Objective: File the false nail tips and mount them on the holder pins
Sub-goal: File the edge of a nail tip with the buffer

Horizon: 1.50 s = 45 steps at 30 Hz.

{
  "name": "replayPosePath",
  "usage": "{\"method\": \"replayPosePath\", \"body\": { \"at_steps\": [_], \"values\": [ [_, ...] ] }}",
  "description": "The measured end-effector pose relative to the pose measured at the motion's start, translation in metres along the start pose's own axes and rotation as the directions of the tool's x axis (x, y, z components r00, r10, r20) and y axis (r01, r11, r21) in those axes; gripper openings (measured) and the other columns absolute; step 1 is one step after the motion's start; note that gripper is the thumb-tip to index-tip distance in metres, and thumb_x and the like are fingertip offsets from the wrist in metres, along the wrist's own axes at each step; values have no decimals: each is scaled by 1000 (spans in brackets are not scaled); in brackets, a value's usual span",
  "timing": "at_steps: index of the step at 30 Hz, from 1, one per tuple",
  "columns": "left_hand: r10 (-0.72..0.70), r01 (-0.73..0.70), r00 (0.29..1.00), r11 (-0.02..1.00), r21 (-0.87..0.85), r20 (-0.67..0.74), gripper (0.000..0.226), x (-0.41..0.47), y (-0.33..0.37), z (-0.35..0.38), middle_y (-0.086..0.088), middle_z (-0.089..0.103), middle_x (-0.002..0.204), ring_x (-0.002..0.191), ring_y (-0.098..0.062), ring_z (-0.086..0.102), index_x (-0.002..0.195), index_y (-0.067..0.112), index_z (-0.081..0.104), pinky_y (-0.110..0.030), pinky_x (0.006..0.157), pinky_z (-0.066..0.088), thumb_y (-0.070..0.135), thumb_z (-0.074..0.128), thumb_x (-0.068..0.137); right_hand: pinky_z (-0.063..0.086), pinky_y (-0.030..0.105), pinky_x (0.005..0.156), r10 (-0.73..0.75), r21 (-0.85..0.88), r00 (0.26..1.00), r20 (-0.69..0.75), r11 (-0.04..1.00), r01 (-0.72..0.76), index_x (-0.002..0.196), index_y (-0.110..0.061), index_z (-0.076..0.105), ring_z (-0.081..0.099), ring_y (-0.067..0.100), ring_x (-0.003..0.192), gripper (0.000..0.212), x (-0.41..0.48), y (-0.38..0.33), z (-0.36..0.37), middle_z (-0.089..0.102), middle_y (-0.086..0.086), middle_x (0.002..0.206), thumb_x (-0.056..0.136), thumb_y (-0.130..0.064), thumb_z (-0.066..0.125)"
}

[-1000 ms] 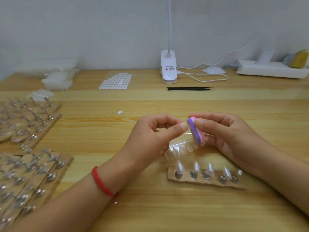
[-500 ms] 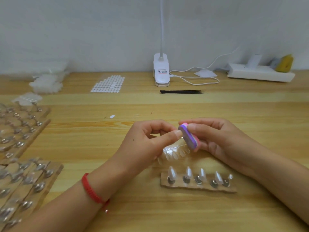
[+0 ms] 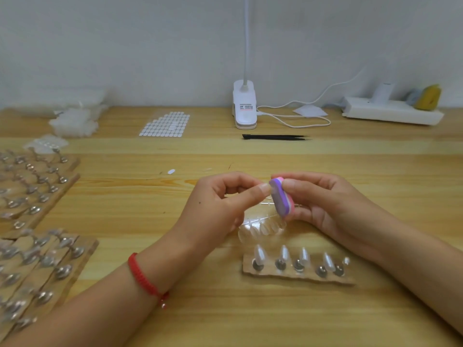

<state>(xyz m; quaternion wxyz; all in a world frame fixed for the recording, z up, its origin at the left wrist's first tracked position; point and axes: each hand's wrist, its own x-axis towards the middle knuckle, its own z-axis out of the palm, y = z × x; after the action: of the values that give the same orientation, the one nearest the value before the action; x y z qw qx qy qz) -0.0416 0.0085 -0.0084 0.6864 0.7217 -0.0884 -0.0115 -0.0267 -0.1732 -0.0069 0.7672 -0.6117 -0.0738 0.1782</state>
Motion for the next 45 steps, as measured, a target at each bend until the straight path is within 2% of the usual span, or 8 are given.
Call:
{"method": "replayPosePath", "body": {
  "at_steps": [8, 12, 14, 25, 35, 38, 42, 45],
  "values": [
    [12, -12, 1000, 1000, 2, -27, 10, 0, -2, 1, 13, 46, 40, 33, -3, 33, 73, 14, 70, -10, 39, 29, 19, 69, 81, 56, 23, 62, -12, 23, 1000, -10, 1000, 12, 94, -9, 78, 70, 14, 80, 32, 2, 1, -2, 75, 10, 92, 65, -20, 80],
    [-8, 5, 996, 999, -39, -85, 11, 1, -2, -1, 12, 41, 40, 32, -5, 30, 74, 11, 70, -11, 38, 28, 19, 69, 81, 56, 23, 60, -6, 8, 999, 37, 1000, 5, 91, -10, 78, 69, 14, 72, 24, 1, 1, -1, 73, 7, 84, 67, -16, 80],
    [-9, 6, 998, 999, -43, -68, 10, 1, -2, 0, 12, 42, 40, 33, -5, 30, 74, 13, 71, -12, 38, 28, 21, 70, 79, 56, 24, 62, -22, 54, 1000, -8, 998, 22, 91, -9, 77, 70, 14, 75, 24, 2, 2, -1, 72, 8, 88, 68, -14, 76],
    [7, -9, 998, 999, -43, -63, 15, -2, 0, 2, 13, 45, 43, 37, -4, 32, 66, 24, 75, -10, 38, 28, 39, 71, 64, 58, 31, 65, -45, 68, 998, -39, 997, 47, 85, -7, 72, 72, 29, 82, 16, -2, 1, 5, 71, 16, 88, 69, -6, 75],
    [11, -14, 999, 998, -62, -44, 16, 0, -2, 0, 9, 42, 40, 35, -5, 30, 69, 12, 72, -12, 38, 28, 27, 71, 72, 57, 26, 63, -62, 2, 998, 12, 998, 62, 80, -11, 75, 73, 23, 78, 21, -2, 4, 5, 73, 14, 88, 60, -14, 81],
    [2, -5, 998, 998, -64, -55, 13, -1, -3, 0, 9, 42, 40, 35, -6, 30, 67, 11, 70, -12, 37, 27, 19, 71, 76, 57, 25, 61, -66, 55, 997, -47, 996, 68, 82, -10, 74, 72, 23, 80, 18, -2, 3, 4, 73, 13, 88, 64, -10, 76],
    [-4, 0, 998, 998, -60, -59, 13, -2, -2, -1, 8, 42, 40, 34, -6, 31, 63, 14, 70, -12, 37, 28, 21, 72, 74, 58, 26, 61, -45, -14, 998, 38, 999, 46, 81, -10, 74, 73, 21, 75, 17, -2, 3, 4, 73, 13, 84, 65, -10, 81],
    [-16, 5, 995, 995, -101, -102, 16, -1, -1, -1, 10, 38, 40, 35, -7, 28, 66, 14, 71, -12, 37, 25, 29, 73, 68, 58, 27, 63, -34, -15, 998, 52, 999, 35, 79, -14, 76, 73, 22, 74, 13, -2, 2, 0, 73, 12, 81, 69, -8, 72]
  ]
}}
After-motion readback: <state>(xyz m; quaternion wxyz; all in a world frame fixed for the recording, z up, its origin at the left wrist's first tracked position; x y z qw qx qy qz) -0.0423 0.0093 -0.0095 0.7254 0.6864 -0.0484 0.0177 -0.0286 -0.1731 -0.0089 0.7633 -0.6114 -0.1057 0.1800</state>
